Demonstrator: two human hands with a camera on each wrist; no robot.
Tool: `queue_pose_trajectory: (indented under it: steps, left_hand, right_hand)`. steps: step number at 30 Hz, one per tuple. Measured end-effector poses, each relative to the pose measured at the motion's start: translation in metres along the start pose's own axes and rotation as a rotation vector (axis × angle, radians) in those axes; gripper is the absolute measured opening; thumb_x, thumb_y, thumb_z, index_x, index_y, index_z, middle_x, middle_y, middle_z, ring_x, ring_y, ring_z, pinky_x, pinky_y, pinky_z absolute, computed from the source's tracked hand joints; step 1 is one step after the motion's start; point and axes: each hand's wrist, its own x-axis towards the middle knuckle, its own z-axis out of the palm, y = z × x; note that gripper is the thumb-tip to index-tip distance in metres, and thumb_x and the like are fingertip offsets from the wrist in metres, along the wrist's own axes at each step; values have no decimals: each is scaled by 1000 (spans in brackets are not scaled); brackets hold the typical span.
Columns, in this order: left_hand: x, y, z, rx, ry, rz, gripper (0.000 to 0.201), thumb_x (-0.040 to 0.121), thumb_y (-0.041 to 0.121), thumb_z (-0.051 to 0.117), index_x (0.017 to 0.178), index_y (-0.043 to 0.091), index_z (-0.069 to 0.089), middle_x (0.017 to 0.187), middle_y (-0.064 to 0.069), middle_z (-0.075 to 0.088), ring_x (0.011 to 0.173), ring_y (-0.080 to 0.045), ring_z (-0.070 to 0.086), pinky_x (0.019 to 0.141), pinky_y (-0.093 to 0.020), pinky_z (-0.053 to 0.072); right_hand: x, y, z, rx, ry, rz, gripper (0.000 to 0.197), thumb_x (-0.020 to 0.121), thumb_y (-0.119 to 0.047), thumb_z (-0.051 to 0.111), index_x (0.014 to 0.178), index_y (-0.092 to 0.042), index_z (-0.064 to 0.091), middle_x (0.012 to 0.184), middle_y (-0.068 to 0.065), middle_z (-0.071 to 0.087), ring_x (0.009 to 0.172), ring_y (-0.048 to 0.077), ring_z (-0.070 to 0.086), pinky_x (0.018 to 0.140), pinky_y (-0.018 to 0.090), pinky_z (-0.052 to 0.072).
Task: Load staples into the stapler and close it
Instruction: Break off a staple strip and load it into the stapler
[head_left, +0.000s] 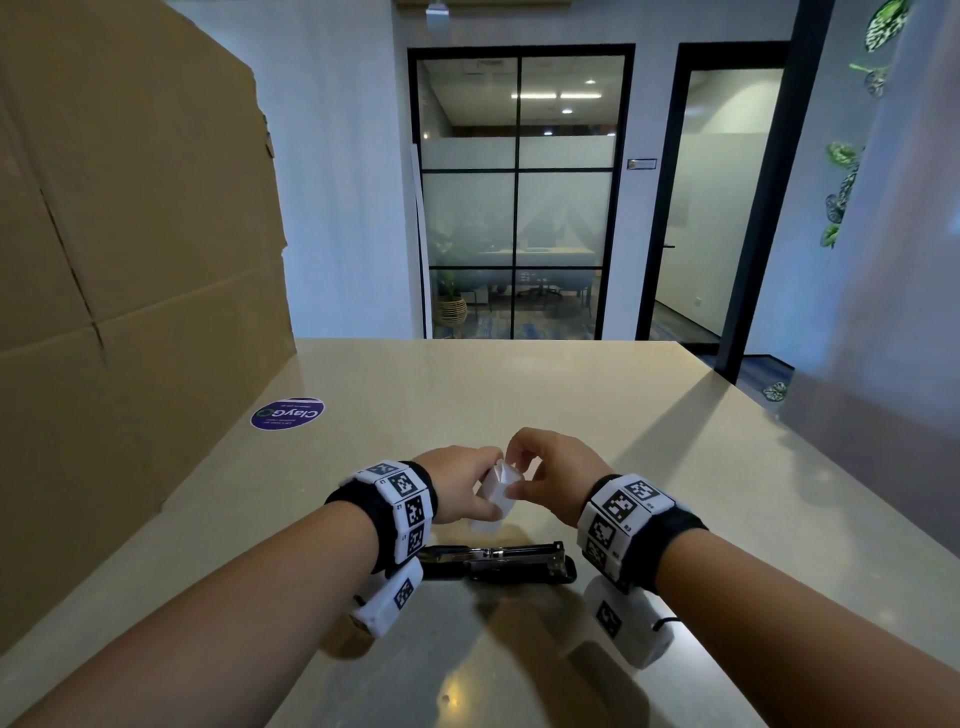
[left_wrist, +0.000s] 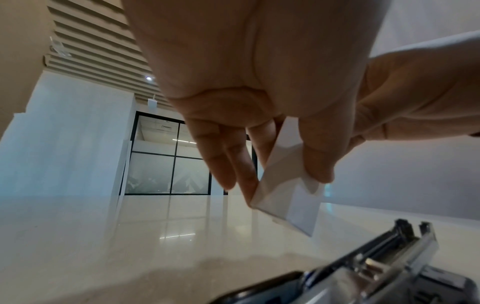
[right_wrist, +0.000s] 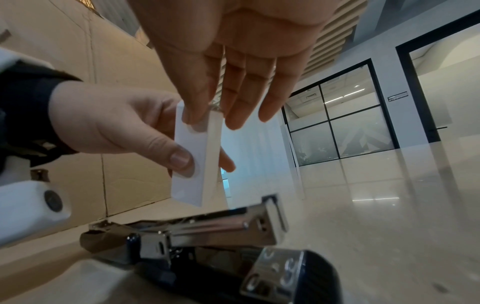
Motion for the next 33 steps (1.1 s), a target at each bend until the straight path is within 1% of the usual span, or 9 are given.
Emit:
queue_pose_trajectory:
  steps: [2,9,14,19,22,24,28,31,33]
  left_hand:
    - [1,-1,-2,-2,3,-4,43,78,39,68,113,20,51,107,0,65,95,-23,63,85,-42,52]
    - [2,-1,-5,5,-48,-4,50,77,42,70,121,27,51,108,4,64,97,-22,63,79,-33,47]
    - [2,0,-3,-45,-75,-6,34,82,40,66,110,22,56,93,5,59,86,-21,57,80,-33,46]
    - [0,1,-3,-255,-91,1,22,89,27,62,105,19,50,95,0,58,89,-21,58,78,-33,52]
    - [-1,2,-6,-335,-90,-25,24,88,24,65,103,17,47,88,1,56,86,-20,58,74,-34,57]
    - [-1,2,-6,-330,-68,-58,38,82,30,71,107,13,47,96,-4,58,92,-25,63,76,-38,59]
    - [0,3,-2,-328,-37,-99,47,76,35,77,101,16,42,108,-11,60,102,-32,66,79,-45,60]
    - [0,6,0,-365,-21,-87,48,77,31,76,105,18,40,102,-11,58,100,-34,65,78,-44,61]
    - [-1,5,1,-403,-35,-56,51,80,23,74,119,22,40,100,-8,58,96,-31,65,80,-43,60]
  right_hand:
    - [1,0,-1,-14,-6,-9,24,78,-22,72,98,-28,60,94,-9,57,79,14,55,78,31,48]
    - [1,1,1,-43,15,-47,26,76,-19,73,81,-29,49,100,-5,65,82,20,60,74,30,48]
    - [3,0,0,-116,-10,-118,26,80,-22,70,103,-27,60,92,-10,51,77,14,52,78,31,48]
    - [0,2,2,-128,78,-136,11,82,-24,67,82,-23,55,88,-7,50,79,24,59,75,32,47]
    - [-2,1,3,-124,97,-112,27,81,-29,66,74,-26,40,84,-7,49,79,26,59,71,33,46]
    - [-3,-1,2,-88,80,-82,36,75,-40,69,68,-29,36,79,-6,51,73,23,55,69,35,47]
    - [-4,-9,1,-99,74,-12,41,71,-57,66,64,-25,43,85,2,60,76,23,59,70,35,47]
    - [-2,-8,2,-62,92,28,30,75,-45,68,73,-23,48,89,2,62,81,22,59,70,32,45]
    - [0,-6,3,-21,84,26,21,78,-32,68,80,-24,49,90,-1,57,83,20,56,70,27,40]
